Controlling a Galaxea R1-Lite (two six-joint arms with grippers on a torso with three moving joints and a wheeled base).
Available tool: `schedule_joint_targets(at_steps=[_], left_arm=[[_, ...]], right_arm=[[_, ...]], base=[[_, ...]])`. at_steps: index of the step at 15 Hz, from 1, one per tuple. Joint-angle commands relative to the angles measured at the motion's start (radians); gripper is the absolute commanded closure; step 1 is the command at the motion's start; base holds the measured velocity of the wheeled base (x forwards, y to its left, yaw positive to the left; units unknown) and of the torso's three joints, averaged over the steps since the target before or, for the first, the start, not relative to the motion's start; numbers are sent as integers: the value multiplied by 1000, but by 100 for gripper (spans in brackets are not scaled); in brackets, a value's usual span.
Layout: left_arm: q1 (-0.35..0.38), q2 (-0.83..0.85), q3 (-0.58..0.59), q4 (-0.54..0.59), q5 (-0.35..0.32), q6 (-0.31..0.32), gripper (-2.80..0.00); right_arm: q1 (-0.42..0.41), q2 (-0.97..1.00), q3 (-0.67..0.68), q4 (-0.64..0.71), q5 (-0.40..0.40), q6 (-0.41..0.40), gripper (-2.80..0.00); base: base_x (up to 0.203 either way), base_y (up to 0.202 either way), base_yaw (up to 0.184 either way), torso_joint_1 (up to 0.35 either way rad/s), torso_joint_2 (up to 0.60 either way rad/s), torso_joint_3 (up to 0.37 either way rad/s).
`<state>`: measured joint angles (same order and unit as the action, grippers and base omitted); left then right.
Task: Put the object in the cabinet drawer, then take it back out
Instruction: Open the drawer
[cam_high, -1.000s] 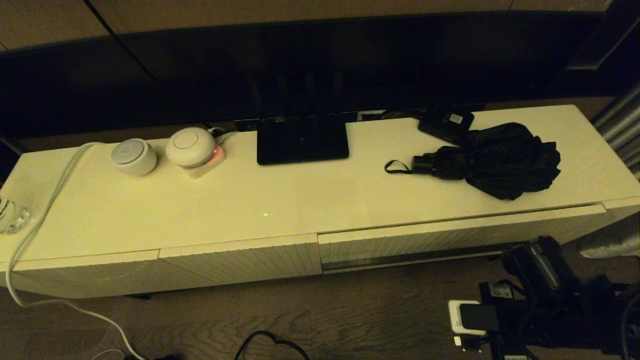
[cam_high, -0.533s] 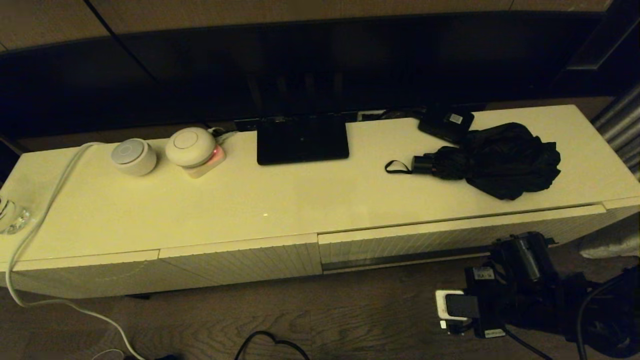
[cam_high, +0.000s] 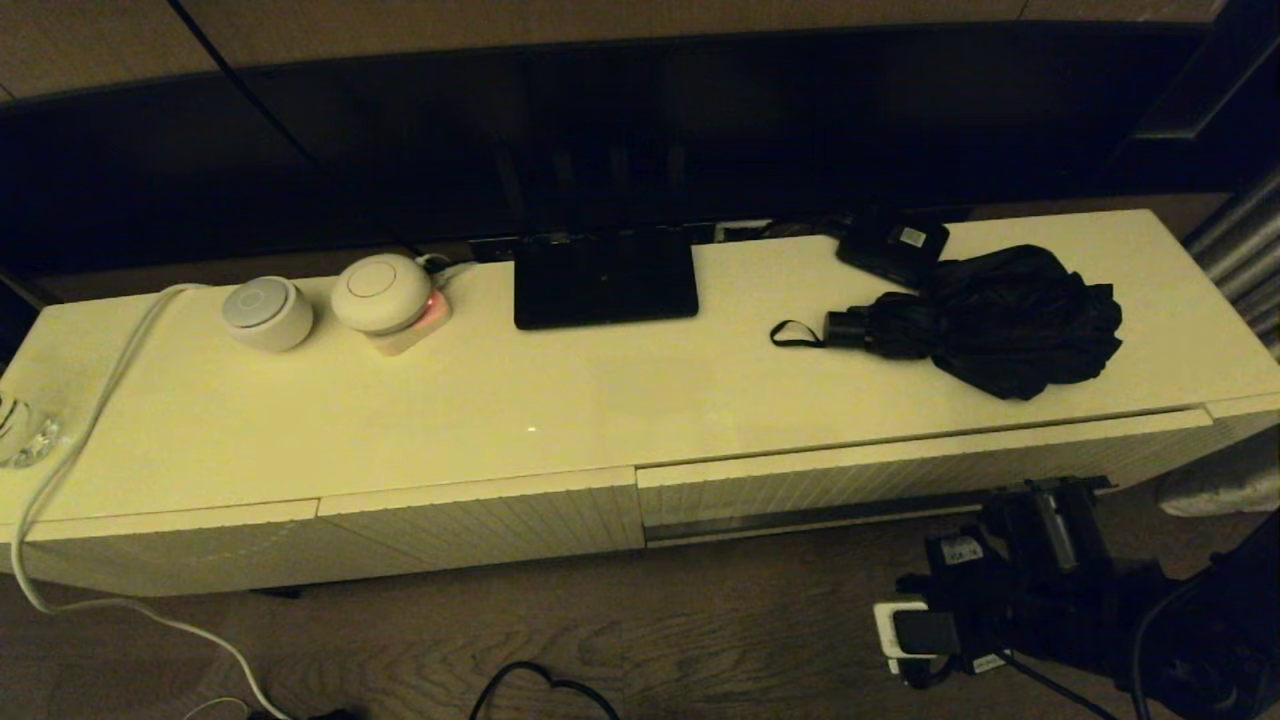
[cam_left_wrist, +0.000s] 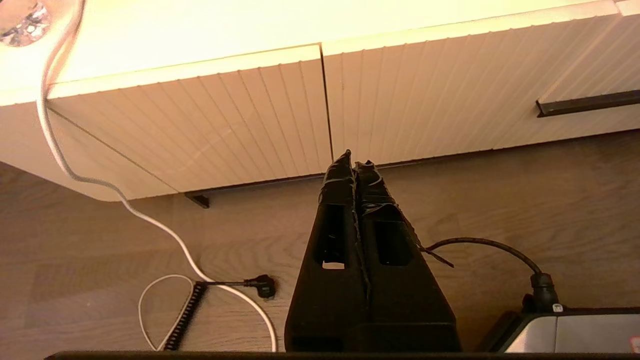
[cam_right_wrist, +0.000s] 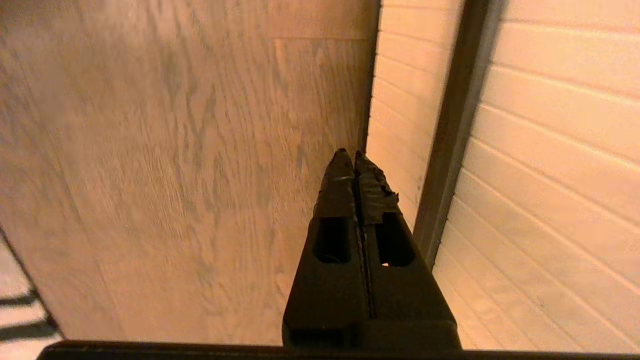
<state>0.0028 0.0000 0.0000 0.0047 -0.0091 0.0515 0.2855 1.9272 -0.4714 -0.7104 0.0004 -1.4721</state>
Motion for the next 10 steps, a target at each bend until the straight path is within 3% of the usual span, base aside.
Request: schedule_joint_targets(at_steps=[1, 6, 7, 10], left_arm=[[0, 0, 3, 0, 0, 1, 0], [0, 0, 3, 0, 0, 1, 0], [0, 0, 3, 0, 0, 1, 0], [0, 0, 3, 0, 0, 1, 0]], right_arm=[[-2, -7, 19, -6, -3, -13, 0], [5, -30, 52, -9, -4, -14, 0], [4, -43, 60, -10, 0, -14, -280], [4, -74, 80, -9, -5, -14, -280]], base=[[0, 0, 0, 0, 0, 0], [0, 0, 0, 0, 0, 0], [0, 0, 0, 0, 0, 0], [0, 0, 0, 0, 0, 0]])
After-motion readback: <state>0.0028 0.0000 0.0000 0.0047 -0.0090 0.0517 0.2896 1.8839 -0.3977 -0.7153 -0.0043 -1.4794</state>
